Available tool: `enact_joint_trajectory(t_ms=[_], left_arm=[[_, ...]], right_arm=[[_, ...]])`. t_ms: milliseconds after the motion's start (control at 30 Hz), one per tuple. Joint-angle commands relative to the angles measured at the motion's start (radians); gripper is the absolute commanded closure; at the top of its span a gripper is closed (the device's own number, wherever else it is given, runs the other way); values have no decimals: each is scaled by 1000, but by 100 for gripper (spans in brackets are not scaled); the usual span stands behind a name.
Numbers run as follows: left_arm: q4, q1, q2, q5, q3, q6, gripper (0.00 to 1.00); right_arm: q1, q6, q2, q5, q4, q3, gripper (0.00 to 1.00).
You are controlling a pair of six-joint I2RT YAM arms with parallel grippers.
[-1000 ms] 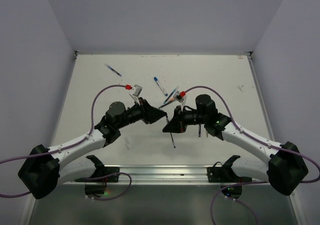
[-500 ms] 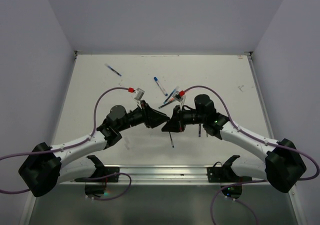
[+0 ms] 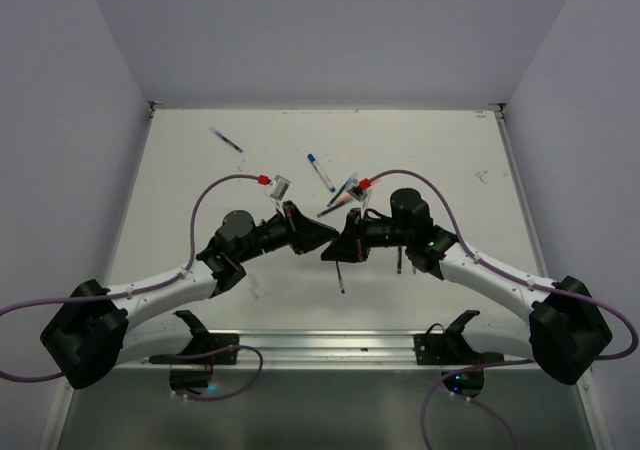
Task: Open the pen caps
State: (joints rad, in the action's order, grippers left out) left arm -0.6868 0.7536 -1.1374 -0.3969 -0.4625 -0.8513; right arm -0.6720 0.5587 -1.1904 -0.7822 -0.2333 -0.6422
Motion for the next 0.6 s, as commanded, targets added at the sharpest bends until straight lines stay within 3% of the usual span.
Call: enact_joint_trajectory(t_ms=[0, 100, 233, 367, 467, 500, 533, 567], left_arm=[[-46, 10, -8, -16, -2, -14, 83], [-48, 10, -12, -22, -2, -20, 100], [-4, 12, -1, 15, -13, -20, 100], [79, 12, 36, 95, -30, -29, 100], [133, 12, 74, 170, -28, -66, 100], [141, 12, 86, 188, -22, -75, 100], [144, 12, 111, 226, -12, -84, 100], [151, 13, 122, 246, -7, -103, 100]], right_arm=[[2, 21, 8, -23, -83, 10, 100], [3, 11, 9, -8, -71, 6, 100], [0, -42, 5, 40, 40, -19, 81], [2, -72, 12, 87, 86, -17, 76], [2, -74, 2, 101, 81, -8, 83], [2, -74, 0, 98, 78, -7, 88], [2, -71, -3, 100, 74, -4, 100], [-1, -72, -5, 101, 71, 1, 100]])
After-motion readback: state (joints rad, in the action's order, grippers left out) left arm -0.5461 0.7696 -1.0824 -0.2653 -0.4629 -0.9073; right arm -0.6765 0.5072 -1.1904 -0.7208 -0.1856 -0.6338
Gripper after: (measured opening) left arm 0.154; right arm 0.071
